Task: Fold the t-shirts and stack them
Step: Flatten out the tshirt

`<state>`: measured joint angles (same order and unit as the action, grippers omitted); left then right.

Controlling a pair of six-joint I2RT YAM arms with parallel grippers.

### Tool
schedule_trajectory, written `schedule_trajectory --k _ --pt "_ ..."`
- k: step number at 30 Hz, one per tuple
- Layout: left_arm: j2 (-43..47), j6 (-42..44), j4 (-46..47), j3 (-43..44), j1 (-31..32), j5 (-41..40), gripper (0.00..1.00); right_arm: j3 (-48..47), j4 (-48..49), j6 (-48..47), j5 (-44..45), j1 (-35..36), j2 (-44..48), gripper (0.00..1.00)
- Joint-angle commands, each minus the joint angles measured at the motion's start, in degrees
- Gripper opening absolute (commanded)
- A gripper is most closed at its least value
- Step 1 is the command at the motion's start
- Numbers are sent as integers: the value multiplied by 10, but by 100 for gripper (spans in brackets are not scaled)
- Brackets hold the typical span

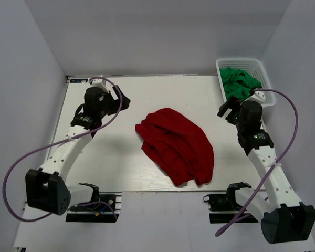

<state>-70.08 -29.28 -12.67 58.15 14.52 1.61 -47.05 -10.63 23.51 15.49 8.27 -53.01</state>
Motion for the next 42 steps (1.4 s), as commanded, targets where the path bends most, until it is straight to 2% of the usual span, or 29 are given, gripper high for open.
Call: schedule_trajectory --k 1,4,6,7,13,15,17,18,21,24,26,27,28,29,30,31,34,38,42 --pt "-20 10 -53 4 4 35 100 -50 -119 33 -13 -1 -16 90" --pt "-54 10 -62 -14 9 40 100 -53 -157 45 -39 -2 -26 90" --pt "-75 10 -75 -20 9 72 100 -34 -188 72 -55 0 -29 90" --pt "-96 10 -75 -20 9 84 100 -25 -197 50 -69 0 -26 90" --pt "-176 -3 -12 -34 33 163 100 18 -311 54 -149 2 -38 90" --pt "-204 -3 11 -34 39 163 100 43 -323 42 -226 3 -55 90" --pt "-226 -3 12 -17 50 153 100 61 -336 21 -266 3 -77 90" --pt "-248 -3 -2 -11 50 146 99 71 -339 21 -311 3 -91 90" --pt "-276 -3 -15 7 63 125 92 96 -354 11 -356 7 -98 90" --pt "-294 2 -15 7 76 119 80 92 -383 3 -357 15 -80 90" --pt "-307 2 -15 7 92 119 65 83 -405 1 -354 20 -66 90" --pt "-315 2 -10 2 92 113 59 76 -422 -5 -353 22 -60 87" --pt "-320 2 -10 2 98 113 49 71 -434 -8 -361 28 -60 79" --pt "-320 2 -10 2 98 113 22 70 -441 -13 -365 28 -56 76" --pt "-327 -3 -10 2 104 104 7 70 -452 -27 -368 38 -60 76" --pt "-327 -10 -10 2 104 104 0 70 -464 -30 -372 39 -64 75" --pt "-334 -10 -10 7 110 83 0 67 -482 -39 -368 53 -62 68" --pt "-320 -10 14 1 110 83 0 69 -479 -34 -361 78 -61 66" --pt "-302 -10 26 -15 110 88 0 100 -437 1 -368 101 -69 66"
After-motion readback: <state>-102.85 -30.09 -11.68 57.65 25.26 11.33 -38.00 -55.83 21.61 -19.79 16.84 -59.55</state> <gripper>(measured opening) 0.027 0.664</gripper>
